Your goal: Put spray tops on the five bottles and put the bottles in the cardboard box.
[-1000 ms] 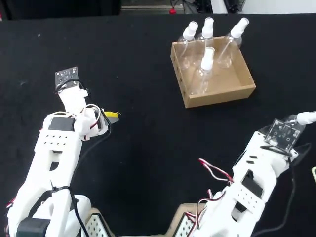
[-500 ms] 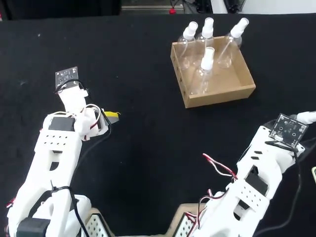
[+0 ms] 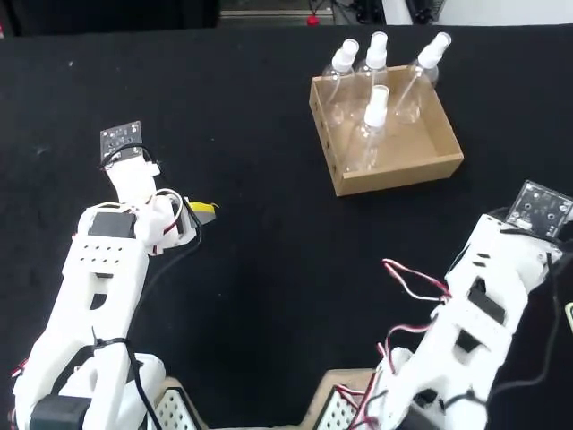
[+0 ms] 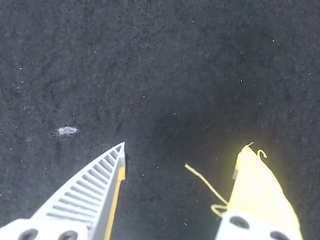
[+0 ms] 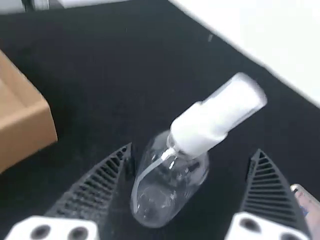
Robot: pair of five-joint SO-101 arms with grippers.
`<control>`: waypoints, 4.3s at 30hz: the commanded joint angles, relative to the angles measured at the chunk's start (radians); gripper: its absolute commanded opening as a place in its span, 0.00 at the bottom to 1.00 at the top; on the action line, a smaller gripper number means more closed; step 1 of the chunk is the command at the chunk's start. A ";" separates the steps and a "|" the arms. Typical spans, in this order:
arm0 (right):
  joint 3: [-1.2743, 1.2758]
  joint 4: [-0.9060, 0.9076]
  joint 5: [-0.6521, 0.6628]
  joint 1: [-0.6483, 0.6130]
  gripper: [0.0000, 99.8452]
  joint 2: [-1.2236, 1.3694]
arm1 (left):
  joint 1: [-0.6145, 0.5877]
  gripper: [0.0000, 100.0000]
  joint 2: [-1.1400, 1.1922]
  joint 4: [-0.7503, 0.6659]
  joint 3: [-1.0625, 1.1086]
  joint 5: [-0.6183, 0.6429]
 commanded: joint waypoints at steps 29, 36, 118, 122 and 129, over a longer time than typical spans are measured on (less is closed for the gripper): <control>0.050 -0.489 0.000 0.005 0.33 0.294 | 0.001 0.33 -0.011 -0.018 -0.004 0.002; 0.045 -0.489 0.000 0.005 0.23 0.294 | 0.001 0.33 -0.011 -0.018 -0.004 0.000; -0.584 -0.264 -0.117 -0.430 0.15 0.723 | 0.001 0.33 -0.006 -0.021 -0.004 0.000; -0.588 -0.264 -0.117 -0.425 0.15 0.739 | 0.001 0.33 -0.005 -0.021 -0.004 0.000; -0.585 -0.256 -0.117 -0.433 0.17 0.740 | 0.001 0.33 -0.005 -0.021 -0.004 0.000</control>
